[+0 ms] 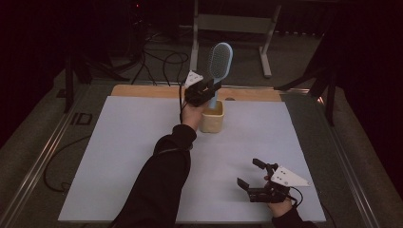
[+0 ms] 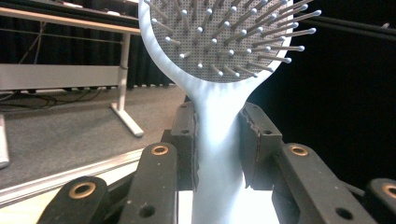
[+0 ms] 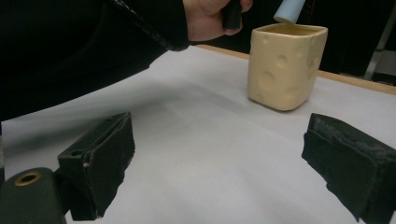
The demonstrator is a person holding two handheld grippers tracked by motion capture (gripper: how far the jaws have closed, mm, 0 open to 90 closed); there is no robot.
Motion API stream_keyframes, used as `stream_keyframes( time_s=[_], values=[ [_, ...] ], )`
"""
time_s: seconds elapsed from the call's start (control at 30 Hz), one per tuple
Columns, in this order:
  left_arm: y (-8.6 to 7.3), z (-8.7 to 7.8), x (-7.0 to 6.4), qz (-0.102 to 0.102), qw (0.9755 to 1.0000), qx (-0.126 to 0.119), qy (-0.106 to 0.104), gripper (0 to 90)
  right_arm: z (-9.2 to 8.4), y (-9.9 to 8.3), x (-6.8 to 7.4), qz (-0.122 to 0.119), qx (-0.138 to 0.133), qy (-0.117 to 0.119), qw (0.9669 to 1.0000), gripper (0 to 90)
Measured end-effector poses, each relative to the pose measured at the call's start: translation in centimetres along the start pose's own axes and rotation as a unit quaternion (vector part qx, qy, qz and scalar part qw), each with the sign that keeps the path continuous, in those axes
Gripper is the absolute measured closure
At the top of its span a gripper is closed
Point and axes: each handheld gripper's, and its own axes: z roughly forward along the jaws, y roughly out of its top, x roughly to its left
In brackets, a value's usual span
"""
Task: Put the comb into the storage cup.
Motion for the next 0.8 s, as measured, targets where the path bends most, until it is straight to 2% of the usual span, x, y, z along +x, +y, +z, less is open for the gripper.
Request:
stream_keyframes(
  time_s=[0.03,0.17,0.3,0.5,0.63,0.77,0.8],
  values=[
    [-0.3,0.0,0.0,0.003,1.0,0.001,0.007,70.0,0.0,0.0,0.0,0.001,0.0,0.0,1.0,8.8],
    [-1.0,0.1,0.2,0.004,0.9999,0.004,0.008,70.0,0.0,0.0,0.0,0.001,0.0,0.001,1.0,8.8],
    [-1.5,0.0,0.0,0.014,0.9997,0.007,0.02,70.0,0.1,0.0,0.0,0.0,0.001,0.002,1.0,8.8],
    [-2.0,0.0,-0.8,0.04,0.998,0.019,0.045,69.9,0.1,0.0,0.1,-0.003,0.002,0.002,1.0,8.8],
    [-2.3,0.0,-1.2,0.038,0.9979,0.022,0.048,69.9,0.1,-0.1,0.1,-0.004,0.002,0.002,1.0,8.8],
    [-2.6,0.1,-1.6,0.048,0.9972,0.026,0.051,69.8,0.1,-0.1,0.1,-0.004,0.002,0.002,1.0,8.8],
    [-2.8,0.1,-1.8,0.052,0.9966,0.03,0.057,69.8,0.1,-0.1,0.0,-0.004,0.002,0.002,1.0,8.8]
  ],
)
